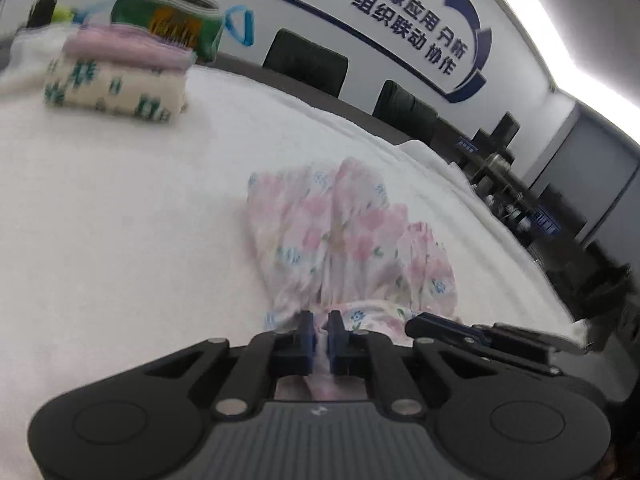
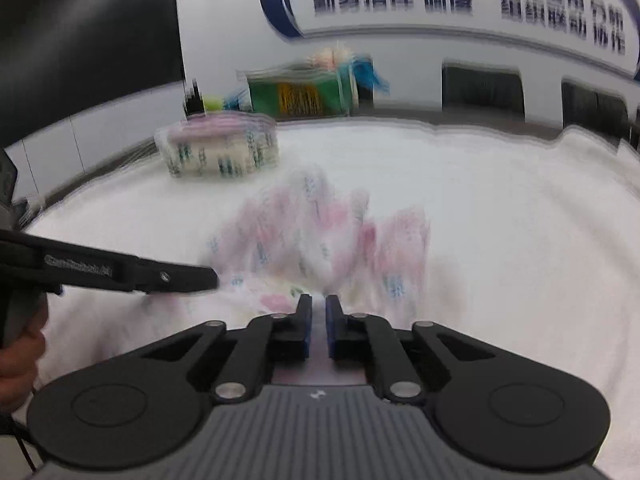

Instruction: Fold clothes

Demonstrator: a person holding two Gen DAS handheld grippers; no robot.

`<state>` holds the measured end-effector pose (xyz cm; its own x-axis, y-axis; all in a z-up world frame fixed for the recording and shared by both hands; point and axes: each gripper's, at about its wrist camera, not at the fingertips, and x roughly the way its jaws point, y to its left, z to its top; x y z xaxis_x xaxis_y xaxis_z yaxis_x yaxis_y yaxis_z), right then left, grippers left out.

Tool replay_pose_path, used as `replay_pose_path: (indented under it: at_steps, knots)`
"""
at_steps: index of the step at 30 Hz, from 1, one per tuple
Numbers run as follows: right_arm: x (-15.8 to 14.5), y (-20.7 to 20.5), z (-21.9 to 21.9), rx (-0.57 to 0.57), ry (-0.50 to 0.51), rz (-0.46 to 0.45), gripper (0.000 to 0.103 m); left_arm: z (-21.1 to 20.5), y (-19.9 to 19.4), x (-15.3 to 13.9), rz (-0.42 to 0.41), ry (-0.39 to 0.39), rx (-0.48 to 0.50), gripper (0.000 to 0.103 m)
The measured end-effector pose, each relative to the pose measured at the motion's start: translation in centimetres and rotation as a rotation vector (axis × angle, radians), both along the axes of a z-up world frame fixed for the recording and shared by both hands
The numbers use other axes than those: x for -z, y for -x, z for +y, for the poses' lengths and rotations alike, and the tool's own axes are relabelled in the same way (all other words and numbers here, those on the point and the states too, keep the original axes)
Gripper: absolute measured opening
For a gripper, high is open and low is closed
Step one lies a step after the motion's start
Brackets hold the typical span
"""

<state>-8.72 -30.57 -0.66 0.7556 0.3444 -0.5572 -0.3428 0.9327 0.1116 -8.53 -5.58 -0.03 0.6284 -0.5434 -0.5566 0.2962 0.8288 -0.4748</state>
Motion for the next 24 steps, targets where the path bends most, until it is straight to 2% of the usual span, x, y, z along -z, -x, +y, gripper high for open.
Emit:
replay_pose_path:
  at_steps: [3, 6, 8, 9, 12, 14, 16, 19, 21, 23, 24]
  knots:
    - [-0.6, 1.2, 0.2, -0.019, -0.002, 0.006, 0.007, 0.2, 0.5, -0.8, -0.016, 0.005, 0.011, 0.007]
    - [-1.9, 2.0, -0.6, -0.029, -0.043, -0.055, 0.008, -0.1, 0.0, -1.4, -0.078, -0.073, 0.014, 0.011]
    - [-2.3, 1.7, -0.8, -0.01, -0.033, -0.096, 0.008, -0.3, -0.5, -1.2, -0.081, -0.108, 0.014, 0.011]
    - [-1.9, 1.3, -0.7, 0.002, -0.018, -0.085, 0.008, -0.4, -0.7, -1.1, -0.085, -0.115, 0.022, 0.011]
    - [-0.1, 0.6, -0.5, 0.012, 0.032, -0.034, 0.008, 0.2, -0.3, -1.2, -0.101, -0.109, 0.008, 0.014]
    - [0.2, 1.3, -0.8, 0.013, 0.029, -0.051, 0.008, 1.4, 0.1, -1.7, -0.104, -0.105, -0.05, 0.012]
    - [-0.3, 2.1, -1.6, 0.05, 0.004, -0.073, 0.012, 2.5, 0.9, -2.7, -0.15, -0.093, -0.087, 0.012]
    - [-1.4, 3.5, -2.6, 0.094, -0.045, -0.135, 0.015, 2.0, 2.5, -4.5, -0.262, -0.053, -0.012, 0.012]
    - [-1.6, 3.5, -2.7, 0.06, -0.086, -0.142, 0.016, -0.3, 2.9, -4.8, -0.316, -0.106, 0.073, 0.014]
    - [-1.2, 2.8, -2.2, 0.037, -0.082, -0.103, 0.016, -2.5, 2.6, -3.6, -0.291, -0.181, 0.128, 0.013]
    - [-0.7, 2.2, -1.8, 0.04, -0.057, -0.066, 0.015, -3.1, 2.3, -2.8, -0.263, -0.205, 0.142, 0.009]
